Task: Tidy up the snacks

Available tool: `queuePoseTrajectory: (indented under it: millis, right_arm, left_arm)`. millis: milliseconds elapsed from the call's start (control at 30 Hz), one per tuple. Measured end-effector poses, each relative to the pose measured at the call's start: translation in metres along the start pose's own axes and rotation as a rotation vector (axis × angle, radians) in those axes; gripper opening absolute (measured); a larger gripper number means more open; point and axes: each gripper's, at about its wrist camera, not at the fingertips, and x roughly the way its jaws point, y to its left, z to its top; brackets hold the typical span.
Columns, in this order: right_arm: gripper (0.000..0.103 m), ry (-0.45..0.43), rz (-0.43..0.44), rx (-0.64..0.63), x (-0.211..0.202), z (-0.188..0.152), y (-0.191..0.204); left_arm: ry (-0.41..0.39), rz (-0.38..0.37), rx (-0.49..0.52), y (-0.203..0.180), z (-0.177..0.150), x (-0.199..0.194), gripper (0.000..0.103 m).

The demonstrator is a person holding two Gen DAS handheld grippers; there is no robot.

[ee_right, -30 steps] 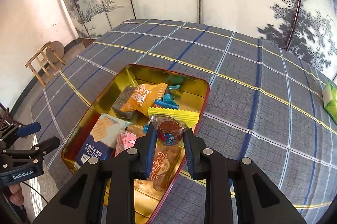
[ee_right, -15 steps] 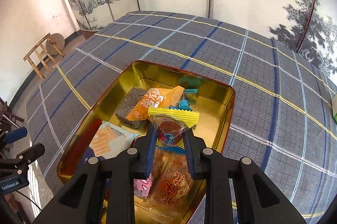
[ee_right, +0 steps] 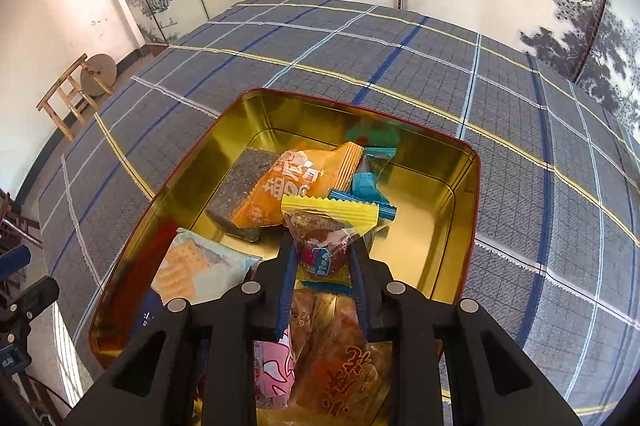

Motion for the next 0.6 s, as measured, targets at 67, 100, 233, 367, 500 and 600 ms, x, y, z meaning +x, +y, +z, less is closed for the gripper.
queuePoseTrajectory:
  millis: [67,100,233,367,500,600]
  right_arm:
    - [0.038,0.008,0.007,0.009,0.002,0.0,-0.001]
    - [0.049,0.006,0.003,0.008,0.002,-0.001,0.0]
    - [0.069,-0.02,-0.003,0.008,-0.004,-0.002,0.0]
    - [0.082,-0.052,0.004,0.013,-0.014,-0.003,0.001]
    - [0.087,-0.087,0.011,0.01,-0.03,-0.006,0.005]
    - [0.09,-0.13,0.022,0.014,-0.048,-0.01,0.007]
  left_arm:
    - [0.002,0.001,0.005,-0.001,0.0,0.001,0.071]
    - [0.005,0.002,0.008,-0.002,0.0,0.002,0.071]
    - [0.01,0.002,0.016,-0.006,-0.002,0.005,0.071]
    - [0.012,-0.001,0.028,-0.012,-0.003,0.004,0.071]
    - [0.006,-0.003,0.046,-0.018,-0.004,0.001,0.071]
    - [0.003,-0.005,0.054,-0.022,-0.005,-0.002,0.071]
